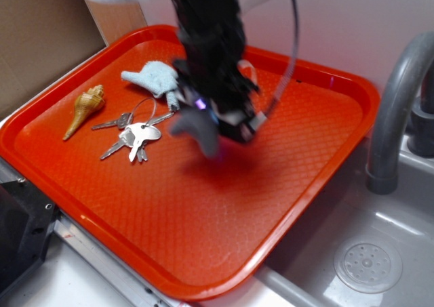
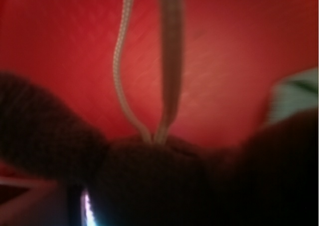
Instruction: Grab the gray animal.
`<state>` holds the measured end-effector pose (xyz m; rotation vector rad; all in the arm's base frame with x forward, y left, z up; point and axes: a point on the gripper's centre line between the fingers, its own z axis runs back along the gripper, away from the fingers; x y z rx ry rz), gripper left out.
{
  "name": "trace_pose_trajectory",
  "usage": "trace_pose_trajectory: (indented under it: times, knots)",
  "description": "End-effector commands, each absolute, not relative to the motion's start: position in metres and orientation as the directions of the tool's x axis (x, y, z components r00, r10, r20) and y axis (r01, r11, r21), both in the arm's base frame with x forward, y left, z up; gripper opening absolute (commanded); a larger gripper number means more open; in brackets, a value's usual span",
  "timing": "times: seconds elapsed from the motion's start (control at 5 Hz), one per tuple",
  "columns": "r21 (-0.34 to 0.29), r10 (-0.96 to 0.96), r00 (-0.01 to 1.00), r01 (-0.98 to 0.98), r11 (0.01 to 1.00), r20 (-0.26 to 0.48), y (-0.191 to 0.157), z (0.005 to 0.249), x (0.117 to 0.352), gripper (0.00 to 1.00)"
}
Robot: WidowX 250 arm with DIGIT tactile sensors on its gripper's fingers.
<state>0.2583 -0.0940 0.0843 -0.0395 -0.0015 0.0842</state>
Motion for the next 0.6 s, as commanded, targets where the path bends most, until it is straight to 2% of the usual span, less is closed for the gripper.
trace_pose_trajectory:
  times: [0.0,0.2,0.4]
  knots:
    - [-0.098,0.062,0.992,-0.051,0.994,0.111,-0.068,0.201,0.221,0.00]
    - [-0.111,0.087,0.986,-0.072,0.991,0.140,-0.055,0.224,0.200,0.00]
    - [-0.159,0.108,0.981,-0.082,0.984,0.163,-0.040,0.230,0.200,0.00]
